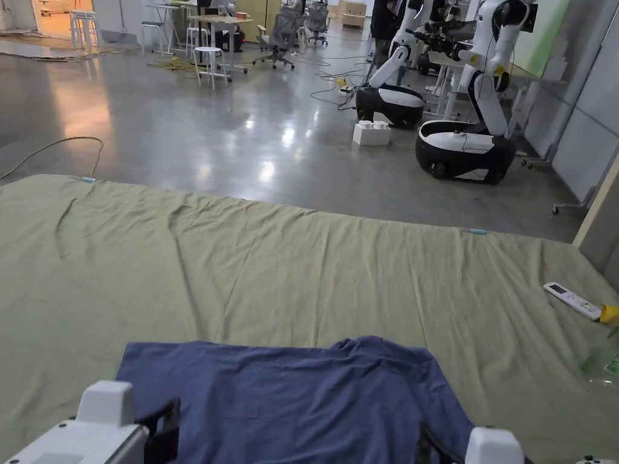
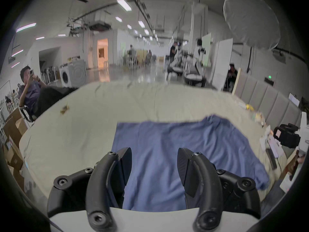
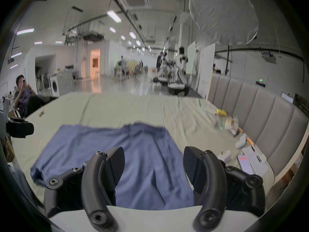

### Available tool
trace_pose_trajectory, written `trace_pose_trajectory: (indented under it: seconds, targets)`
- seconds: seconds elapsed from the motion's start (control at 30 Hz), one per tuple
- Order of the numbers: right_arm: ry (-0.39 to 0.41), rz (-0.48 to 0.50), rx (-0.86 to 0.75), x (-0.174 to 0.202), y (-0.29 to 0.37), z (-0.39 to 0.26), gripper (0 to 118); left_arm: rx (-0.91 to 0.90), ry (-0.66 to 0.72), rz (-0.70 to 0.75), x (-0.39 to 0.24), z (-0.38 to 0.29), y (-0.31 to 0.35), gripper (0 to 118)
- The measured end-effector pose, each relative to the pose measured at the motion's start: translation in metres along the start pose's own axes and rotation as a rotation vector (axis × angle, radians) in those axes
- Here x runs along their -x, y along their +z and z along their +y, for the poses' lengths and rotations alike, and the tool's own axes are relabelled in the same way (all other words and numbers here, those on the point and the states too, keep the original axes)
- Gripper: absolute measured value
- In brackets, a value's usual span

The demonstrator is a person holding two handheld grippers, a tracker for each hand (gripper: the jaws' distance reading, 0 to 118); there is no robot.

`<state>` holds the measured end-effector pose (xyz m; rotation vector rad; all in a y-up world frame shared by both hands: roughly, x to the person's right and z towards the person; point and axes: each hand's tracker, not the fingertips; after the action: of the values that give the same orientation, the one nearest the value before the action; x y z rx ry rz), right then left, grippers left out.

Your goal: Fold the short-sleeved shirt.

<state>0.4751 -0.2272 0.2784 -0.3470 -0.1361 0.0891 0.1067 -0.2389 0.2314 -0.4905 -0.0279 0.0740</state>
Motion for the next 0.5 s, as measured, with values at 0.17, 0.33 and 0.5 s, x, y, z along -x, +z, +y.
trace_pose_trajectory:
  seconds: [0.17,0.33,0.5]
  targets:
    - [-0.014,-0.017,-0.174,0.019,0.0,0.031,53,-0.187,-0.008,0.026,-0.018,0.03,0.009,45]
    - [-0.009,-0.006,-0.251,0.03,-0.001,0.046,8,-0.305,-0.068,0.03,-0.032,0.047,0.023,7]
    - [-0.019,-0.003,-0.304,0.034,0.002,0.049,1,-0.323,-0.12,0.012,-0.041,0.051,0.023,3]
